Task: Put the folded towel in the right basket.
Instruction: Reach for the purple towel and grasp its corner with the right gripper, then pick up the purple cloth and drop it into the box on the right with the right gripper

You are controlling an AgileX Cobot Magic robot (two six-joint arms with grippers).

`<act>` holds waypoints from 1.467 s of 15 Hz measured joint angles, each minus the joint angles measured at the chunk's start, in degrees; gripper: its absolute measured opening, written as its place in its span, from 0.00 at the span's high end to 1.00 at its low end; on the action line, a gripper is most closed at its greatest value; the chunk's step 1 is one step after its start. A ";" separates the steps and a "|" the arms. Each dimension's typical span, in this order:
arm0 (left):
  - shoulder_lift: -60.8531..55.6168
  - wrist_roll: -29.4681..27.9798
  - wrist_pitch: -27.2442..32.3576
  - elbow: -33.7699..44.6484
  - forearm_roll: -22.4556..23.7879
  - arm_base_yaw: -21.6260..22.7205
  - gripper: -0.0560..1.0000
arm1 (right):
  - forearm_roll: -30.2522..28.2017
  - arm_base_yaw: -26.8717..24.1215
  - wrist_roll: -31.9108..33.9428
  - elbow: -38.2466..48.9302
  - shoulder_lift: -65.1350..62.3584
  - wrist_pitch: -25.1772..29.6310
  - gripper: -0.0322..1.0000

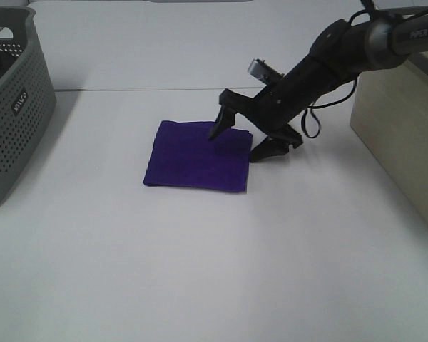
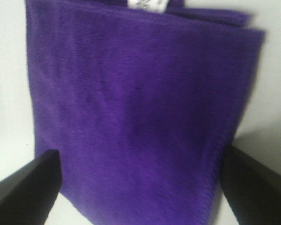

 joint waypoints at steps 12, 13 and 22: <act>0.00 0.00 0.00 0.00 0.00 0.00 0.01 | 1.38 11.46 -0.06 0.17 1.95 -15.13 0.91; 0.00 0.00 0.00 0.00 0.00 0.00 0.01 | -0.23 11.23 -0.34 0.69 0.86 -13.75 0.91; 0.00 0.00 0.00 0.00 0.00 0.00 0.01 | -11.80 -2.23 -2.58 1.60 -33.17 -0.69 0.91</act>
